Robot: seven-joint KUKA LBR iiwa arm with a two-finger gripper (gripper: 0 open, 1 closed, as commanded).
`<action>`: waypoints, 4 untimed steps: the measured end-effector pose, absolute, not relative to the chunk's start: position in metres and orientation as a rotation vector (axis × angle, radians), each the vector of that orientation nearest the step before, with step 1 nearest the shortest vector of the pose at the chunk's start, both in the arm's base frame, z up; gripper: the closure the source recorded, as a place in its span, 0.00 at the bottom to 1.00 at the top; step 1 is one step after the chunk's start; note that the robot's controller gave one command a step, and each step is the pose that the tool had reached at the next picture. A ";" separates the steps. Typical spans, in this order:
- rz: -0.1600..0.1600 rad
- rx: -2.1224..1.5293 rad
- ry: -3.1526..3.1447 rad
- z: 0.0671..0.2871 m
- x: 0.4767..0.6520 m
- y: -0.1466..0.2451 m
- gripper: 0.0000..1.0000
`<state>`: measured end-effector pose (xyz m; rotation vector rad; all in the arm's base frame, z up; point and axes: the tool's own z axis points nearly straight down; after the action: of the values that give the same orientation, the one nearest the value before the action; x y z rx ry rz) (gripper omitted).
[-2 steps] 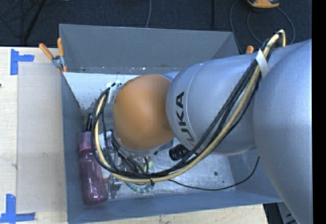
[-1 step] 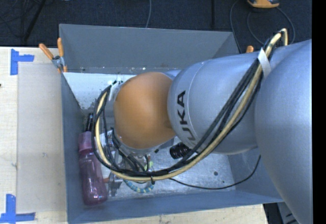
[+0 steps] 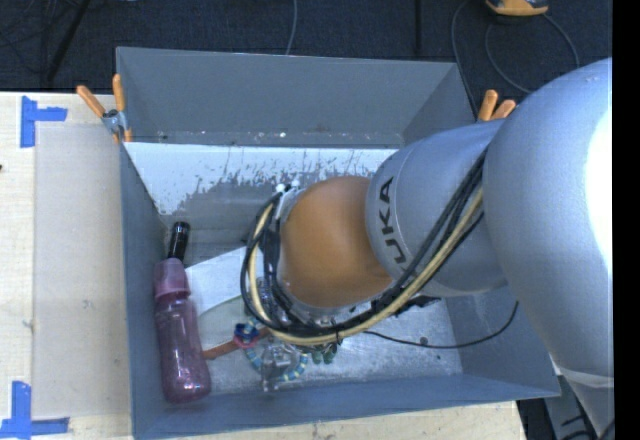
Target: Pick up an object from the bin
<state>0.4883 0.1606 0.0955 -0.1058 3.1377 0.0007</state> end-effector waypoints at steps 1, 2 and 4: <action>-0.001 -0.271 3.134 0.099 0.487 0.147 0.00; -0.001 0.097 3.143 0.105 0.478 0.136 0.00; 0.005 0.416 3.101 0.072 0.483 0.148 1.00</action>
Offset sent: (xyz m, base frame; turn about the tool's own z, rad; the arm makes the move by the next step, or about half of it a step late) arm -0.0164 -0.0336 0.0045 0.2540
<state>0.4828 0.1483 0.0724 0.4162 3.1014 0.0049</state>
